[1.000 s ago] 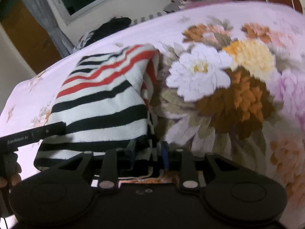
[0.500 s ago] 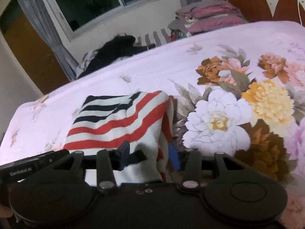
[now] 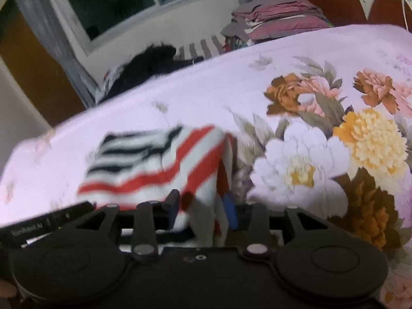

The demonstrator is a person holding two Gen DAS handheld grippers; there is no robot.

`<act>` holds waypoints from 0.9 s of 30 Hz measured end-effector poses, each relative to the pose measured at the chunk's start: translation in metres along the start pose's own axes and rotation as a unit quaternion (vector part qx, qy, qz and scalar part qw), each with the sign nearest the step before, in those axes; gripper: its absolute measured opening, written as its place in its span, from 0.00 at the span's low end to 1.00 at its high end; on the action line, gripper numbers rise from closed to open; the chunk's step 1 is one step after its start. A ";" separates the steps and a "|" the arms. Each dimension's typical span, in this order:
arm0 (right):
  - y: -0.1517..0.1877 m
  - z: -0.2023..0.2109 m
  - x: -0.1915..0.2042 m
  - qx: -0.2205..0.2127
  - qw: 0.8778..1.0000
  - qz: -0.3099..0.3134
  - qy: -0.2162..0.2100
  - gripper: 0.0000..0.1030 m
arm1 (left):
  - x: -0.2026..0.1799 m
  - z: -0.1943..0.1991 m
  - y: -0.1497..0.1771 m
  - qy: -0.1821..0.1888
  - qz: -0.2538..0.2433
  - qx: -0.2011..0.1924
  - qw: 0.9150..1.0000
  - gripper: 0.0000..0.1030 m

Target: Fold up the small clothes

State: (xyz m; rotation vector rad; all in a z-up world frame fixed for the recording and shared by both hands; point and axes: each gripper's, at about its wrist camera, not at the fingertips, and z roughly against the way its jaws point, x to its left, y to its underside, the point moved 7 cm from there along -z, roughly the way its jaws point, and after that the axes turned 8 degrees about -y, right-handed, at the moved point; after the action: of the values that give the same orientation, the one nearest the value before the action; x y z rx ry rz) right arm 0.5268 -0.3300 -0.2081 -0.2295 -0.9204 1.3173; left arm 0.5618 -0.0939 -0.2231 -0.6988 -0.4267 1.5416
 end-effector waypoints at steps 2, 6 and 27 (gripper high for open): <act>-0.008 -0.009 -0.004 0.001 1.000 -0.005 0.007 0.41 | 0.002 -0.008 -0.006 -0.007 0.004 -0.001 1.000 0.71; -0.019 -0.032 -0.014 0.010 0.999 -0.040 0.002 0.42 | 0.001 -0.022 -0.010 -0.005 0.007 0.005 1.000 0.71; -0.022 -0.049 -0.020 0.007 0.998 0.016 0.059 0.23 | -0.006 -0.050 -0.011 -0.015 -0.009 0.017 1.000 0.76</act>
State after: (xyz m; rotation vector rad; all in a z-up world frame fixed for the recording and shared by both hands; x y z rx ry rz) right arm 0.5768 -0.3369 -0.2346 -0.3087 -0.8108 1.3243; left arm 0.6025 -0.1053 -0.2518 -0.6438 -0.4280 1.5405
